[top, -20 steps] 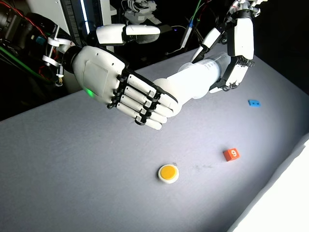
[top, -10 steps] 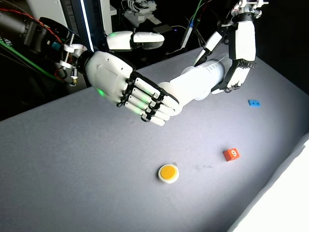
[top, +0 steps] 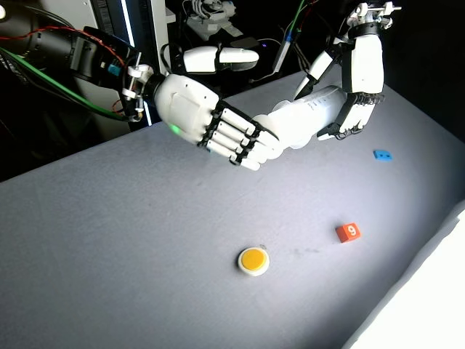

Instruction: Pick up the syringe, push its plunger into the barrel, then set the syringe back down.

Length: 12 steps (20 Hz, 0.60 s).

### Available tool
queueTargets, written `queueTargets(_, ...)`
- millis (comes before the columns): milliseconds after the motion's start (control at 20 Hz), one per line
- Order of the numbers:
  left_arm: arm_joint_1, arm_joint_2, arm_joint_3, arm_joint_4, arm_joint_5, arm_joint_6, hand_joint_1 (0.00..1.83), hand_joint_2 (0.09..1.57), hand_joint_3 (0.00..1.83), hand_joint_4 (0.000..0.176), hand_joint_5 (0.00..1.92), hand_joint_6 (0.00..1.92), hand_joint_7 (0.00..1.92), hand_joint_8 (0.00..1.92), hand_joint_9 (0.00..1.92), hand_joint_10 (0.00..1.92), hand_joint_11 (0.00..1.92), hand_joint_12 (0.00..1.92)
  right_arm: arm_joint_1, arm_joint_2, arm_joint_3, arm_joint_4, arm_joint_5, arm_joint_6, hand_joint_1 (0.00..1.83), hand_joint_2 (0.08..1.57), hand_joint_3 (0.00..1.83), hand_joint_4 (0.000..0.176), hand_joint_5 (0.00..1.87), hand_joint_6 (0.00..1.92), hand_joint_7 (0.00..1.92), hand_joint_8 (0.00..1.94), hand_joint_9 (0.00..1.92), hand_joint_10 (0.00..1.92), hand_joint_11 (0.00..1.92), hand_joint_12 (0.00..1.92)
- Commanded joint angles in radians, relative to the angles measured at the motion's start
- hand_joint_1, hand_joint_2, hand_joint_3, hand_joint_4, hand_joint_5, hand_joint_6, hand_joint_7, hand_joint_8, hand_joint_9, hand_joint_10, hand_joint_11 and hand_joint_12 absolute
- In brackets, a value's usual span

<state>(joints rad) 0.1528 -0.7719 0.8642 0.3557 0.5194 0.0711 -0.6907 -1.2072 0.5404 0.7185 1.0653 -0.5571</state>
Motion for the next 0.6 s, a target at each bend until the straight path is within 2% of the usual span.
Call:
queueTargets(0,-0.022,-0.021,-0.003,-0.041,-0.220,-0.078,1.37,1.14,0.00,0.000,0.84,1.05,1.01,1.04,0.82,1.33,0.54,1.40,0.017,-0.034,-0.025,-0.233,-0.172,-0.019,0.00,1.07,0.00,0.000,0.00,0.00,0.00,0.00,0.00,0.00,0.00,0.00)
queueTargets(150,-0.021,-0.021,-0.003,-0.037,-0.220,-0.078,1.37,1.14,0.00,0.000,0.84,1.04,1.00,1.05,0.82,1.35,0.53,1.41,0.022,-0.062,-0.025,-0.235,-0.230,-0.034,0.00,1.07,0.00,0.000,0.00,0.00,0.00,0.00,0.00,0.00,0.00,0.00)
queueTargets(300,-0.021,-0.020,-0.002,-0.036,-0.220,-0.078,1.37,1.14,0.00,0.000,0.84,1.03,1.00,1.05,0.83,1.35,0.52,1.41,0.018,-0.062,-0.027,-0.239,-0.209,-0.035,0.00,1.07,0.00,0.000,0.00,0.00,0.00,0.00,0.00,0.00,0.00,0.00)
queueTargets(400,-0.021,-0.020,-0.002,-0.035,-0.220,-0.078,1.37,1.13,0.00,0.000,0.84,1.02,1.01,1.02,0.84,1.33,0.53,1.40,0.012,-0.029,-0.031,-0.240,-0.188,-0.035,0.00,1.07,0.00,0.000,0.00,0.00,0.00,0.00,0.00,0.00,0.00,0.00)
queueTargets(450,-0.019,-0.019,-0.004,-0.033,-0.220,-0.078,1.37,1.13,0.00,0.000,0.86,1.01,1.01,1.03,0.84,1.34,0.52,1.40,0.010,0.027,-0.033,-0.240,-0.146,-0.035,0.00,1.08,0.00,0.000,0.00,0.00,0.00,0.00,0.00,0.00,0.00,0.00)
queueTargets(550,-0.019,-0.018,-0.008,-0.033,-0.220,-0.078,1.37,1.13,0.00,0.000,0.87,1.00,1.01,1.05,0.83,1.33,0.54,1.40,0.017,0.074,-0.033,-0.240,-0.110,-0.033,0.00,1.07,0.00,0.000,0.00,0.00,0.00,0.00,0.00,0.00,0.00,0.00)
